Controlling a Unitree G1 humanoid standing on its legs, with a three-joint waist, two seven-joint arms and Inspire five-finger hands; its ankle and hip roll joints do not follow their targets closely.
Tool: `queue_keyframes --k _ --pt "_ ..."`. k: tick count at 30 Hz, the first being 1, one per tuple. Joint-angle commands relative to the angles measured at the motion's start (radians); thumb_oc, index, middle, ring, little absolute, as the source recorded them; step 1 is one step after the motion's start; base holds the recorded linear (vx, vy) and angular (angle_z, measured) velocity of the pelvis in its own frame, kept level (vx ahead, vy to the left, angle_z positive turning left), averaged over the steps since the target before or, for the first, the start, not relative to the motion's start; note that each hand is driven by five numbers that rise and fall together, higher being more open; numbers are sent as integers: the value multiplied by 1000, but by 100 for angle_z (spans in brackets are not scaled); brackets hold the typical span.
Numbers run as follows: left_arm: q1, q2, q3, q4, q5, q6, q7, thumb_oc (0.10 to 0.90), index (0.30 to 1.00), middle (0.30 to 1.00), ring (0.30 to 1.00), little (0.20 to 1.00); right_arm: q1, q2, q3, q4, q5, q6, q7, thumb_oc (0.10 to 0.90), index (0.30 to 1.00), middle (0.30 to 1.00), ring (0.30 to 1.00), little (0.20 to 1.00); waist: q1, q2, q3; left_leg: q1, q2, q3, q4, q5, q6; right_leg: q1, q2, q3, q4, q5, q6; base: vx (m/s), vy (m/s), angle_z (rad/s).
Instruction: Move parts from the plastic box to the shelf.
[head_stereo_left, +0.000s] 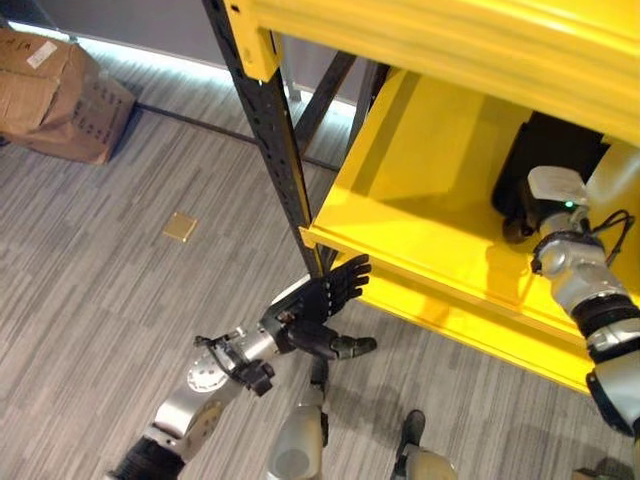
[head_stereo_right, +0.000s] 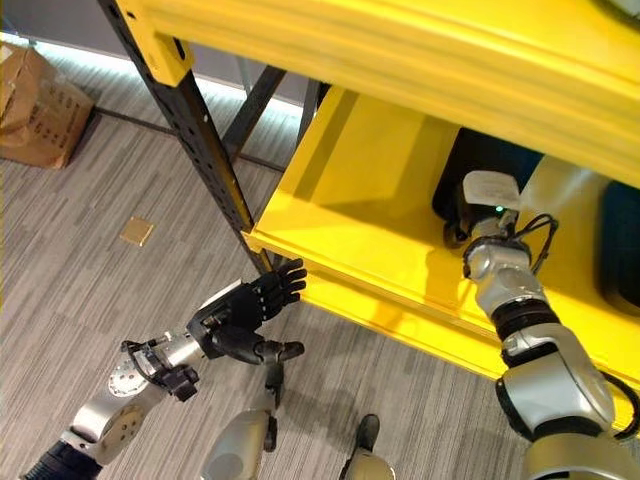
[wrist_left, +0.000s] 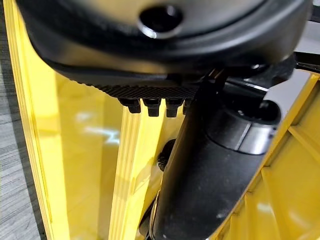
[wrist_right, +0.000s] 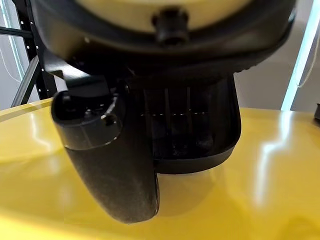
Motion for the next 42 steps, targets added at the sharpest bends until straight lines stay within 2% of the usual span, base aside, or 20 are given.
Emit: queue_keyframes --k 1,6,8,12,15,16,20,26,27,28,31,36,42 --pt "-58 15 18 -109 -15 -78 -25 900 1000 1000 1000 1000 -16 -24 110 76 11 6 50 400 300 300 300 300 25 14 25 29 -10 66 101 -204 16 -125 -4 31 135 -29 -42 -51 6 0" --pt "-57 4 28 -111 -15 -84 -35 900 1000 1000 1000 1000 -5 -22 108 75 32 1 116 400 300 300 300 300 24 9 29 34 -8 67 87 -200 16 -130 -1 30 133 -28 -44 -45 -2 0" --pt "-61 -5 33 -114 -8 -72 -47 900 1000 1000 1000 1000 14 -8 112 82 56 -13 189 400 300 300 300 300 24 1 24 46 -4 67 80 -200 17 -124 0 30 135 -27 -45 -41 -22 1" --pt "-55 -11 43 -114 0 -58 -69 900 1000 1000 1000 1000 49 1 106 89 87 -34 265 400 300 300 300 300 21 -12 7 65 4 69 71 -199 16 -110 3 33 129 -22 -44 -16 -8 0" --pt "-47 -19 55 -109 0 -48 -90 900 1000 1000 1000 1000 82 0 97 68 12 -61 290 400 300 300 300 300 12 -24 -10 84 10 74 61 -198 13 -98 7 41 122 -18 -42 -37 27 -2" --pt "-36 -23 56 -108 5 -48 -94 900 1000 1000 1000 1000 113 -6 102 21 12 -77 311 400 300 300 300 300 3 -36 -32 104 15 75 48 -196 11 -85 7 53 101 -3 -35 0 0 0" --pt "-27 -29 68 -89 15 -45 -114 900 1000 1000 1000 1000 157 -14 99 -49 -42 -59 319 400 300 300 300 300 -9 -51 -58 123 21 79 32 -197 10 -74 11 65 94 0 -29 -5 -2 -10" --pt "-26 -27 62 -79 14 -53 -121 900 1000 1000 1000 1000 164 -29 95 -47 -142 -58 221 402 303 303 303 303 -11 -50 -66 122 20 78 33 -198 11 -71 13 72 91 1 -27 -3 -1 -2" --pt "-26 -26 62 -77 13 -55 -122 900 1000 1000 1000 1000 167 -32 93 -50 -149 -40 202 551 511 511 511 511 -12 -49 -67 120 20 78 33 -198 11 -72 14 73 91 1 -27 0 0 0" --pt "-24 -27 60 -75 15 -60 -123 900 1000 1000 1000 1000 169 -33 89 -55 -155 -9 184 900 1000 1000 1000 1000 -13 -49 -67 119 19 77 34 -198 11 -74 14 74 91 1 -27 -13 0 -4" --pt "-25 -26 58 -70 8 -69 -122 900 1000 1000 1000 1000 173 -32 80 -45 -185 18 141 900 1000 1000 1000 1000 -15 -44 -65 115 18 77 34 -198 11 -77 14 76 92 0 -28 -6 3 -2" --pt "-31 -30 55 -68 -1 -77 -118 900 1000 1000 1000 1000 170 -21 49 -27 -106 79 128 900 1000 1000 1000 1000 -20 -32 -63 111 14 76 32 -196 11 -82 14 77 93 -4 -31 0 0 0" --pt "-42 -29 47 -68 -11 -77 -107 900 1000 1000 1000 1000 167 -4 11 24 -57 91 126 900 1000 1000 1000 1000 -23 -24 -65 113 11 73 32 -196 11 -82 11 76 97 -6 -34 5 1 0"
